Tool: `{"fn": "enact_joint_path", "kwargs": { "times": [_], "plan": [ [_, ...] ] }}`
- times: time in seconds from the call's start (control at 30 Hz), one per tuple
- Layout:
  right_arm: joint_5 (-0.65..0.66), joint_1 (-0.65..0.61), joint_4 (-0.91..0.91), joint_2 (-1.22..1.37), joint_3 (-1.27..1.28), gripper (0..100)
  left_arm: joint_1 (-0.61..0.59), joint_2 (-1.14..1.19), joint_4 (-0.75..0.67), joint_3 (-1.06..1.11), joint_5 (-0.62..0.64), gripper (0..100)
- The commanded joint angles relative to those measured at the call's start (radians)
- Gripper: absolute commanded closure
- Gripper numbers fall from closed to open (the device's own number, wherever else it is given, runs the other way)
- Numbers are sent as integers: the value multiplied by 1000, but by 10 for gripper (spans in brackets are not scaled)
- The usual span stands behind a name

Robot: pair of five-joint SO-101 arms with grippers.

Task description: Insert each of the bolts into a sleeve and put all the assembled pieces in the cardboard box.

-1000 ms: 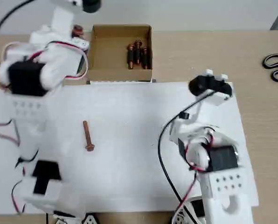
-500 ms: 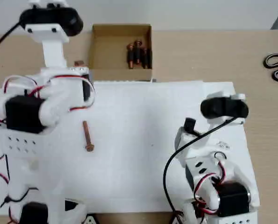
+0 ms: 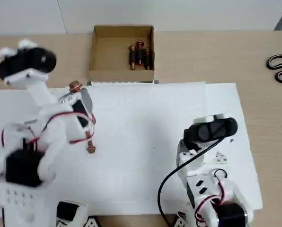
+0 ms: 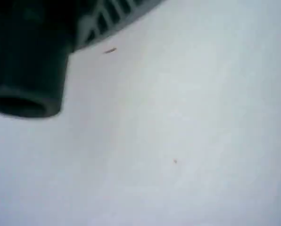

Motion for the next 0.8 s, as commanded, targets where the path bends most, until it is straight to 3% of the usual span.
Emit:
{"fn": "enact_joint_path", "kwargs": {
  "times": [0.0, 0.13, 0.33, 0.6, 0.77],
  "plan": [
    [66, -5, -62, -73, 41, 995, -2, -186, -169, 174, 12, 994],
    [137, -91, -87, -131, 104, 995, 0, -376, -287, 404, 18, 994],
    [143, -275, -93, -125, 114, 995, 3, -624, -385, 651, 18, 994],
    [144, -421, -93, -125, 157, 995, 18, -813, -402, 816, 37, 994],
    [152, -518, -143, -124, 173, 995, 129, -878, -402, 860, 124, 994]
  ]
}}
